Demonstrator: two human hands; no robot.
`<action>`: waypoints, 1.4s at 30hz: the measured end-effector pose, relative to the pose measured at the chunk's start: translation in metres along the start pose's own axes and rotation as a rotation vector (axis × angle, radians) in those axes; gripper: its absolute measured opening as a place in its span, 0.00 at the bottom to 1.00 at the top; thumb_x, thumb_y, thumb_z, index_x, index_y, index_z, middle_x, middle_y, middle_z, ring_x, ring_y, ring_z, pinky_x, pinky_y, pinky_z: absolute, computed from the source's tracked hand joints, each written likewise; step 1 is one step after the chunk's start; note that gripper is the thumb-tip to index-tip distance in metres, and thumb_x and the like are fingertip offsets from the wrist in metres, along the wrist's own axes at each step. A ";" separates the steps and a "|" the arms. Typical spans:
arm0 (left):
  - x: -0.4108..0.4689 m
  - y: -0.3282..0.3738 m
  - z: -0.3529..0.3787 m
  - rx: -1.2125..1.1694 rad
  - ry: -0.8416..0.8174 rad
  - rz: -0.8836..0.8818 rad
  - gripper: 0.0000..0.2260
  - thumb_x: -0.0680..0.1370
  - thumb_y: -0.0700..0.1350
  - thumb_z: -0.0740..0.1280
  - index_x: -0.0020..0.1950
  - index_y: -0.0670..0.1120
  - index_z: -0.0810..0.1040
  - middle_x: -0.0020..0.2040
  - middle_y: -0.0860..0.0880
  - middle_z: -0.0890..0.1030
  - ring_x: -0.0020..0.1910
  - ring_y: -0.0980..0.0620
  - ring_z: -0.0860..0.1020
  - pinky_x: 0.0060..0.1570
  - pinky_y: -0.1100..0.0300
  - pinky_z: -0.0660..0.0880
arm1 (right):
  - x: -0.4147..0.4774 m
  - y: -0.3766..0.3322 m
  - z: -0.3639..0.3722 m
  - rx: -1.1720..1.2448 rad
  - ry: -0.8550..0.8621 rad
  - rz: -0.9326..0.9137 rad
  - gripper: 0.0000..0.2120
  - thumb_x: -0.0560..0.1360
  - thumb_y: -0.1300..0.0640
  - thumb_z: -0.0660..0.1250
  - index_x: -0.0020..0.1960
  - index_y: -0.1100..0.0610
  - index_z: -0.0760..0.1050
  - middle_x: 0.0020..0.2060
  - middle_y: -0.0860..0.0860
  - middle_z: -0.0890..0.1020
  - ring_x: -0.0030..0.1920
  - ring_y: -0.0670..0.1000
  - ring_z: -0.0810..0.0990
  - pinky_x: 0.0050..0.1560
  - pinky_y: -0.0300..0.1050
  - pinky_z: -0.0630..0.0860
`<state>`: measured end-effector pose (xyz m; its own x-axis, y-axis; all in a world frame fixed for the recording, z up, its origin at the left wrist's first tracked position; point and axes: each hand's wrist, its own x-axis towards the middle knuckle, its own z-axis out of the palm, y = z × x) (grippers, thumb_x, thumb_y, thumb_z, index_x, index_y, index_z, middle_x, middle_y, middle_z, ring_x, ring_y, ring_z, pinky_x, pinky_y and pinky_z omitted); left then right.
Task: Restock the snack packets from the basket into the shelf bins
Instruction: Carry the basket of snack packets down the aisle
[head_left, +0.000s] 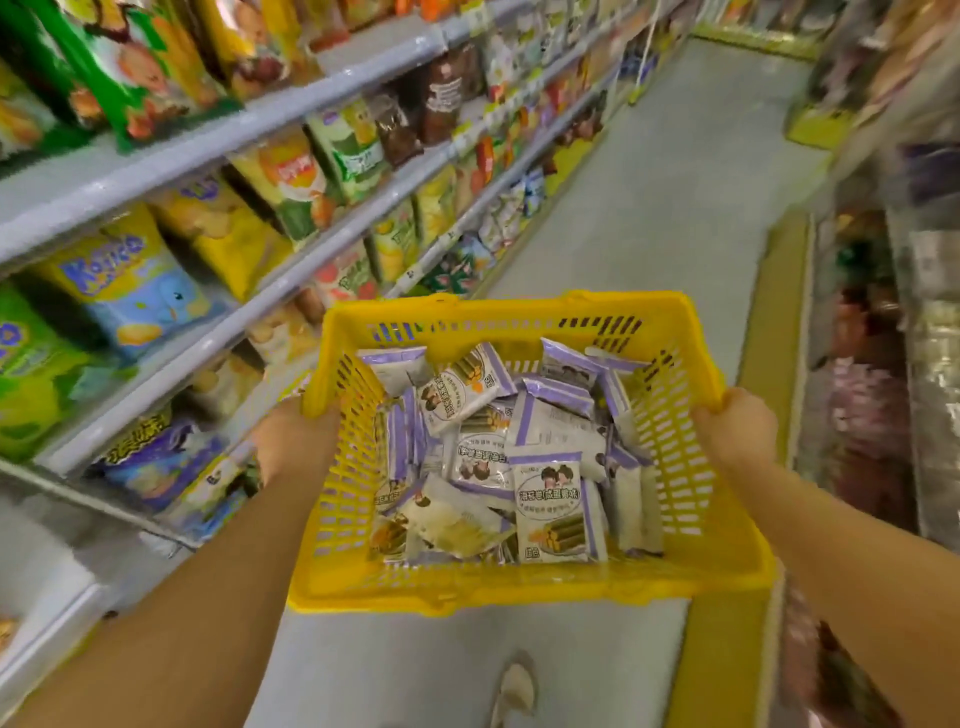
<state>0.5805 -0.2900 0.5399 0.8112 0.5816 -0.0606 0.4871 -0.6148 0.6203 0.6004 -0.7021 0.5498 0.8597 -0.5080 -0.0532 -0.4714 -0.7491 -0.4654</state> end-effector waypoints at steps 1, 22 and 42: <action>0.006 0.018 0.010 -0.007 -0.005 0.021 0.14 0.77 0.49 0.66 0.48 0.37 0.79 0.47 0.32 0.80 0.50 0.34 0.77 0.41 0.53 0.63 | 0.016 0.002 -0.008 0.006 0.016 0.016 0.13 0.75 0.61 0.65 0.50 0.71 0.75 0.48 0.72 0.79 0.52 0.70 0.78 0.49 0.58 0.73; 0.225 0.351 0.225 -0.055 -0.239 0.403 0.13 0.77 0.46 0.67 0.37 0.39 0.75 0.28 0.46 0.69 0.27 0.49 0.64 0.28 0.55 0.57 | 0.291 0.026 -0.022 0.083 0.199 0.381 0.13 0.75 0.59 0.67 0.52 0.70 0.75 0.49 0.70 0.79 0.51 0.69 0.77 0.45 0.55 0.70; 0.337 0.622 0.436 -0.121 -0.273 0.446 0.13 0.77 0.46 0.67 0.36 0.41 0.72 0.26 0.47 0.67 0.25 0.52 0.63 0.26 0.55 0.58 | 0.626 0.033 -0.077 0.139 0.280 0.428 0.11 0.75 0.55 0.65 0.52 0.63 0.74 0.49 0.64 0.79 0.50 0.65 0.78 0.43 0.50 0.69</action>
<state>1.2978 -0.7095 0.5644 0.9933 0.1087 0.0385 0.0483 -0.6953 0.7171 1.1081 -1.0782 0.5693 0.5019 -0.8642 -0.0347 -0.7218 -0.3965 -0.5673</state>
